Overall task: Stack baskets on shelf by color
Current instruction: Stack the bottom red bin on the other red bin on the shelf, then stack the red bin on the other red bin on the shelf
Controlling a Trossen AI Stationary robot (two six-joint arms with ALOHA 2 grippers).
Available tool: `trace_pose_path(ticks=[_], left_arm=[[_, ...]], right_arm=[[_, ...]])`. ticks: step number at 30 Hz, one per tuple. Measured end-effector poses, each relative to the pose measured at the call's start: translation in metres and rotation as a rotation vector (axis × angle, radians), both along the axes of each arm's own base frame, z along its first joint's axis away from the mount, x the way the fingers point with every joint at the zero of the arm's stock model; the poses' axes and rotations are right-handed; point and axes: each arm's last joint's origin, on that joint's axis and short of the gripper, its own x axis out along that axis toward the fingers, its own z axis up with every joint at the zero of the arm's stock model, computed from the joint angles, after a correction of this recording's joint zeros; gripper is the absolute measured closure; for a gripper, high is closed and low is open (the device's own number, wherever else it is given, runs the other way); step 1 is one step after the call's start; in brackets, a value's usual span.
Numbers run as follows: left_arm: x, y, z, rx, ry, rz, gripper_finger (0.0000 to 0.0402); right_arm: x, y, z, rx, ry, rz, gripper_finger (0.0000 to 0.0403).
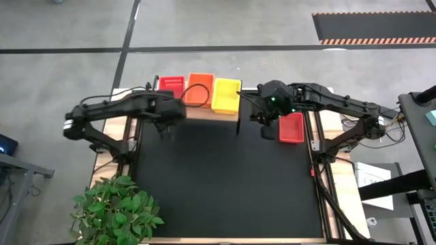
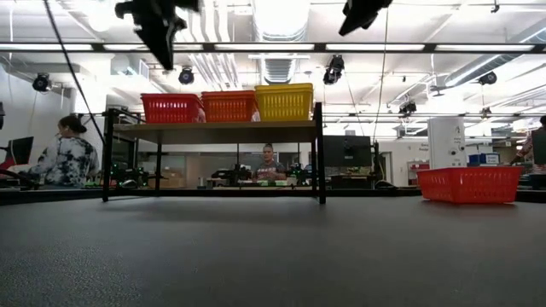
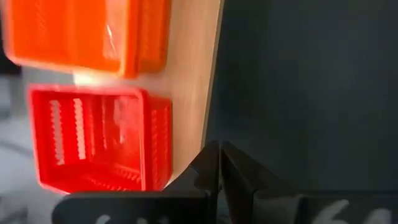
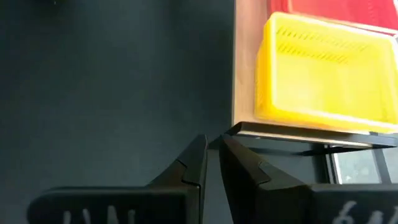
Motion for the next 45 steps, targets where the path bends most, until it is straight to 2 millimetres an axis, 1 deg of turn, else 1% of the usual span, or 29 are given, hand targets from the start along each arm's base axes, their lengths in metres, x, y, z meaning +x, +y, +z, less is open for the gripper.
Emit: trace_pose_path(ticks=[4, 7, 10, 15, 20, 25, 31, 34, 37, 40, 43, 45], left_arm=[[0.017, 0.020, -0.020, -0.024, 0.148, 0.062, 0.0401], [0.021, 0.035, -0.036, -0.038, 0.261, 0.098, 0.0401], [0.023, 0.045, -0.045, -0.032, 0.335, 0.146, 0.0401], [0.023, 0.049, -0.046, 0.070, 0.370, 0.180, 0.0402], [0.022, 0.050, -0.046, 0.083, 0.373, 0.184, 0.0402], [0.020, 0.053, -0.050, 0.080, 0.391, 0.202, 0.0402], [0.017, 0.054, -0.052, 0.123, 0.407, 0.251, 0.0402], [0.016, 0.054, -0.051, 0.113, 0.400, 0.250, 0.0402], [0.017, 0.048, -0.050, 0.116, 0.387, 0.243, 0.0402], [0.018, 0.039, -0.046, 0.092, 0.318, 0.294, 0.0402], [0.021, 0.019, -0.039, 0.022, 0.173, 0.379, 0.0401], [0.025, -0.002, -0.039, 0.024, 0.101, 0.349, 0.0401]], right_arm=[[-0.002, 0.000, -0.011, -0.009, 0.010, 0.013, 0.0369], [-0.002, 0.000, -0.020, -0.006, 0.037, 0.017, 0.0369], [-0.002, 0.000, -0.030, 0.000, 0.071, 0.019, 0.0369], [-0.002, 0.000, -0.043, 0.008, 0.112, 0.019, 0.0369], [-0.003, 0.001, -0.052, 0.014, 0.140, 0.019, 0.0369], [-0.003, 0.001, -0.055, 0.018, 0.150, 0.017, 0.0369], [-0.003, 0.001, -0.055, 0.020, 0.149, 0.015, 0.0369], [-0.003, 0.001, -0.055, 0.023, 0.149, 0.011, 0.0369], [-0.003, 0.000, -0.056, 0.032, 0.153, -0.001, 0.0369], [-0.003, 0.001, -0.062, 0.053, 0.169, -0.026, 0.0369], [-0.004, 0.000, -0.071, 0.085, 0.188, -0.074, 0.0369], [-0.005, 0.001, -0.075, 0.105, 0.202, -0.101, 0.0369]])
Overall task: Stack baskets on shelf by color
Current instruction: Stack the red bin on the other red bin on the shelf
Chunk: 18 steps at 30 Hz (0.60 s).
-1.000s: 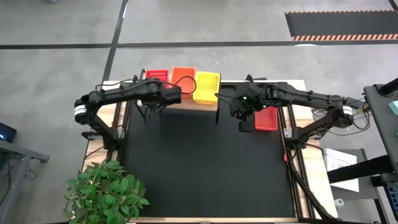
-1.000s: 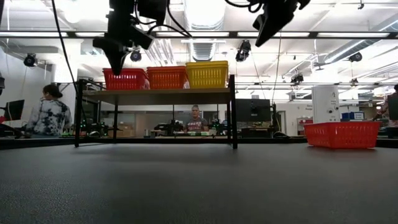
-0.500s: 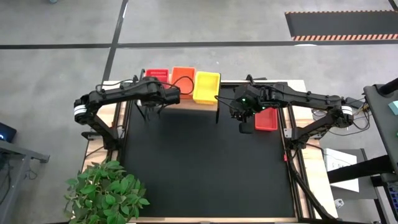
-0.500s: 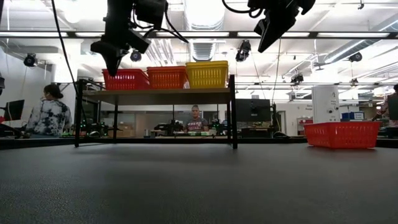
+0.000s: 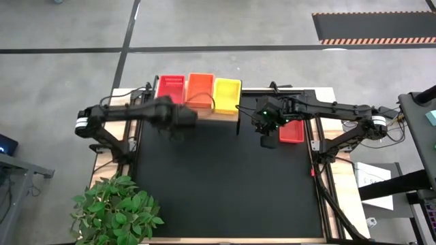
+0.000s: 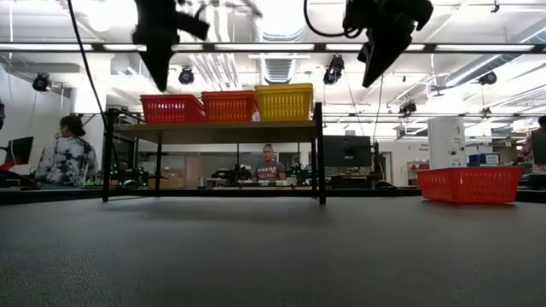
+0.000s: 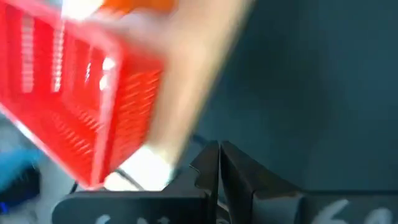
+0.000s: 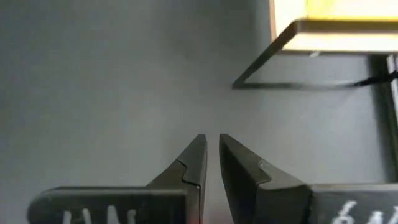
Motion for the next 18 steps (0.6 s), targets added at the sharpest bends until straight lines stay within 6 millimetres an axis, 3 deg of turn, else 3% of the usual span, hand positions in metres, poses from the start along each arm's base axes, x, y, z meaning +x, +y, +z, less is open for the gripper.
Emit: trace_pose_path(ticks=[5, 9, 18], left_arm=[[0.005, -0.054, 0.003, 0.048, -0.080, -0.204, 0.0401], [0.010, -0.086, 0.003, 0.039, -0.172, -0.324, 0.0401], [0.014, -0.123, -0.011, 0.025, -0.256, -0.495, 0.0401]], right_arm=[[-0.004, 0.002, -0.004, 0.050, 0.048, 0.004, 0.0369], [-0.010, 0.003, -0.009, 0.084, 0.124, -0.031, 0.0350], [-0.030, 0.007, -0.053, 0.127, 0.366, -0.033, 0.0250]])
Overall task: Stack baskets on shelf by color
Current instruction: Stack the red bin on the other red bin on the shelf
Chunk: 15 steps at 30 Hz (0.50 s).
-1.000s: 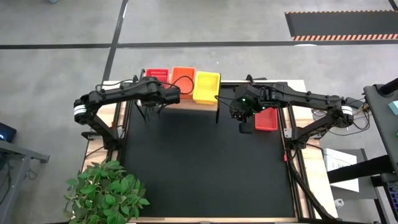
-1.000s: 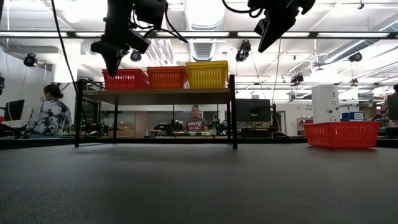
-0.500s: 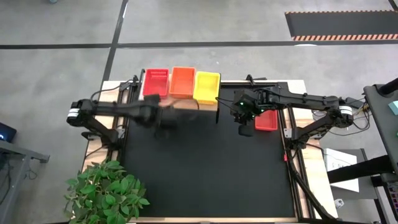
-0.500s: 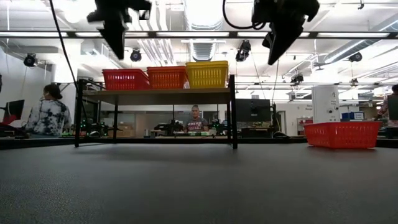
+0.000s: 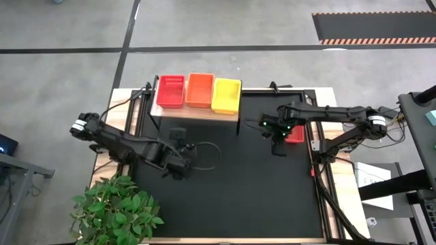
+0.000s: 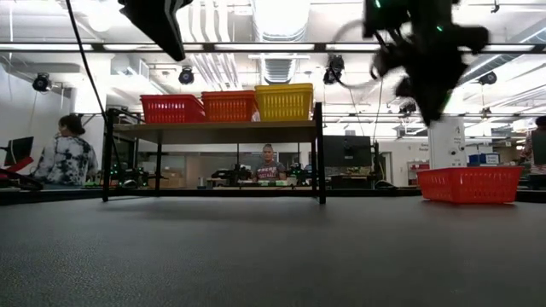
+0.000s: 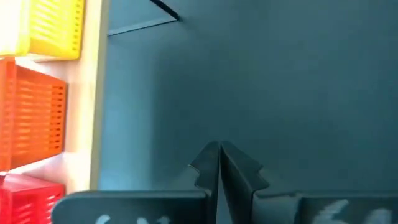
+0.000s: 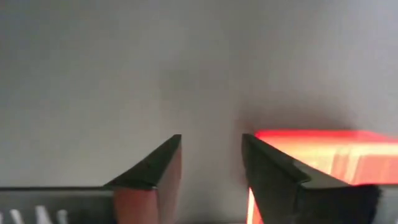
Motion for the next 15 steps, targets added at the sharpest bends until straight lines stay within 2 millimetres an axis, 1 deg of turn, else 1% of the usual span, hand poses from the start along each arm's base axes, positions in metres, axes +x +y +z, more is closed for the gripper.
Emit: trace_pose_path(ticks=[4, 7, 9, 11, 15], left_arm=[[-0.001, -0.004, -0.010, 0.000, 0.010, -0.018, 0.0401], [0.000, -0.007, -0.018, -0.012, 0.023, -0.084, 0.0401], [0.001, -0.009, -0.020, -0.025, 0.018, -0.148, 0.0401], [0.003, -0.010, -0.017, -0.024, -0.017, -0.205, 0.0401], [0.002, -0.010, -0.009, -0.018, -0.075, -0.261, 0.0401]], right_arm=[[-0.018, 0.004, -0.028, 0.033, 0.163, 0.014, 0.0221], [-0.030, 0.006, -0.049, 0.037, 0.252, 0.003, 0.0214], [-0.034, 0.005, -0.058, -0.012, 0.288, -0.020, 0.0215], [-0.034, 0.003, -0.060, -0.076, 0.289, -0.038, 0.0218], [-0.030, -0.001, -0.054, -0.180, 0.272, -0.066, 0.0229]])
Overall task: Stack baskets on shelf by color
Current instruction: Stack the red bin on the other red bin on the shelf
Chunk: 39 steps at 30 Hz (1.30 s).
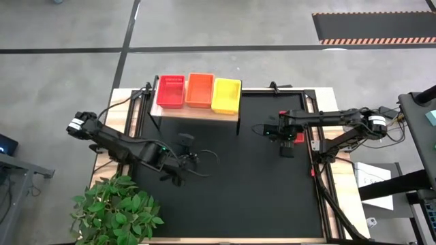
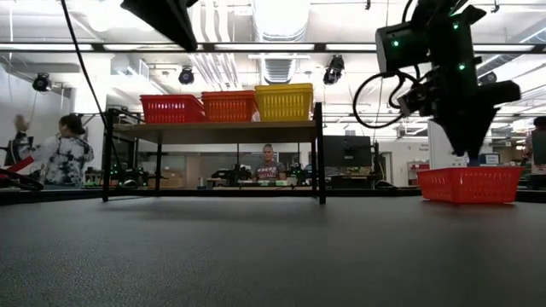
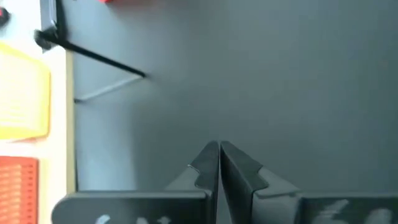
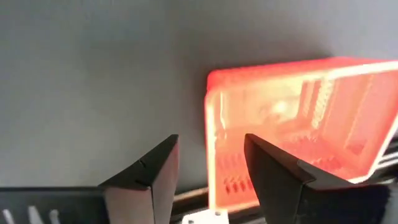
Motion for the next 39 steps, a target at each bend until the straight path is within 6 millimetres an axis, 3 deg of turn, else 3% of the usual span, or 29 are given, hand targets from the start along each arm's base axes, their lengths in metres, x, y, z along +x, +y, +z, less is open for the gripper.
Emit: trace_pose_path(ticks=[6, 15, 24, 27, 33, 36, 39], left_arm=[[-0.004, 0.001, 0.008, -0.013, -0.067, -0.027, 0.0401], [-0.009, 0.003, 0.004, -0.029, -0.091, -0.031, 0.0402], [-0.008, 0.003, 0.007, -0.039, -0.117, -0.031, 0.0401], [-0.008, 0.003, 0.007, -0.040, -0.119, -0.031, 0.0401], [-0.008, 0.003, 0.006, -0.045, -0.129, -0.028, 0.0402], [-0.005, 0.002, 0.005, -0.048, -0.157, -0.040, 0.0402], [-0.003, 0.001, 0.001, -0.032, -0.175, -0.068, 0.0402]], right_arm=[[0.007, -0.002, -0.007, -0.026, -0.078, 0.022, 0.0244], [0.006, -0.004, -0.020, -0.054, -0.120, -0.068, 0.0269], [0.018, -0.006, -0.024, -0.026, -0.206, -0.077, 0.0356], [0.027, -0.004, -0.025, 0.058, -0.297, -0.049, 0.0386], [0.057, 0.005, -0.017, 0.135, -0.606, 0.035, 0.0388], [0.073, 0.011, -0.007, 0.195, -0.793, 0.060, 0.0376], [0.084, 0.020, 0.002, 0.254, -0.935, 0.124, 0.0340]])
